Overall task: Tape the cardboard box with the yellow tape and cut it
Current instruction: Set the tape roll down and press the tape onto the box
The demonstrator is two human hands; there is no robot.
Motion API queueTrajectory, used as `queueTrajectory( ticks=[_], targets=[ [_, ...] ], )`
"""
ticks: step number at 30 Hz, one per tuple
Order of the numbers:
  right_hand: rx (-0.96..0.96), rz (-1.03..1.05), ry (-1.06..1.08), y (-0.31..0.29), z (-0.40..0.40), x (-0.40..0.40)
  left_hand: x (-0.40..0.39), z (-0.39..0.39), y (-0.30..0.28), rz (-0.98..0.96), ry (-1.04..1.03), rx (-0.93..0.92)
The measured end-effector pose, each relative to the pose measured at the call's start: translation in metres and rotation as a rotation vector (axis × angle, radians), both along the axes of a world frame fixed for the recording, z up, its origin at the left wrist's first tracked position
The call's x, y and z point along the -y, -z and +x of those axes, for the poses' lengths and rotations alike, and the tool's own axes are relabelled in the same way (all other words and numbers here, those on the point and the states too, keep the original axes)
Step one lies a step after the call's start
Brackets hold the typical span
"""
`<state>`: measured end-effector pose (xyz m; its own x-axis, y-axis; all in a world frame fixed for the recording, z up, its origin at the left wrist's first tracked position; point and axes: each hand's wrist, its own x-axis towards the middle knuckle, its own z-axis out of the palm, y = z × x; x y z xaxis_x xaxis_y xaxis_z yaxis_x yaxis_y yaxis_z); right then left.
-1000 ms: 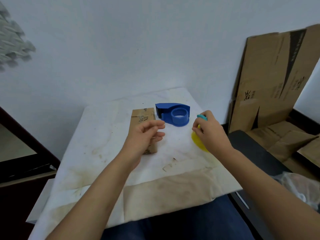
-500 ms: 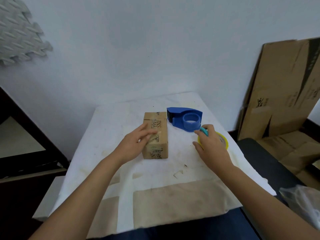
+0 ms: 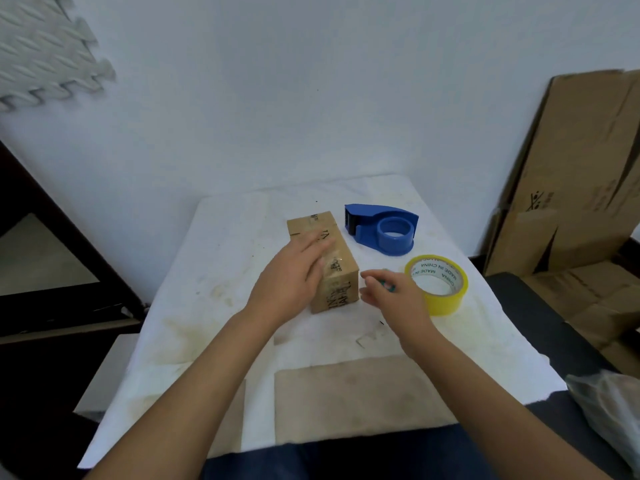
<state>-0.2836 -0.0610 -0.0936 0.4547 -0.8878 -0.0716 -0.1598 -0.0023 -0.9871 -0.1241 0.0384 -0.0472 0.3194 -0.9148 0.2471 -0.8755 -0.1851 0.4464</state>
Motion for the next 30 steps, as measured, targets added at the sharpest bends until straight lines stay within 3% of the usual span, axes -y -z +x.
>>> queueTrajectory(
  ticks=[3, 8, 17, 21, 30],
  targets=[
    [0.127, 0.244, -0.014, 0.007, -0.002, -0.013, 0.0, 0.003, 0.009, 0.093, 0.198, -0.048],
    [0.076, 0.25, 0.026, 0.02, -0.001, -0.021, 0.0, 0.007, 0.02, 0.07, 0.204, -0.085],
    [-0.124, -0.196, 0.129, 0.029, 0.009, -0.018, 0.011, 0.012, 0.031, -0.037, 0.242, -0.065],
    [-0.083, -0.238, 0.126, 0.028, 0.014, -0.008, 0.017, 0.016, 0.043, -0.161, 0.203, -0.068],
    [-0.051, -0.258, 0.102, 0.024, 0.017, -0.003, 0.02, 0.02, 0.056, -0.203, 0.224, 0.132]
  ],
)
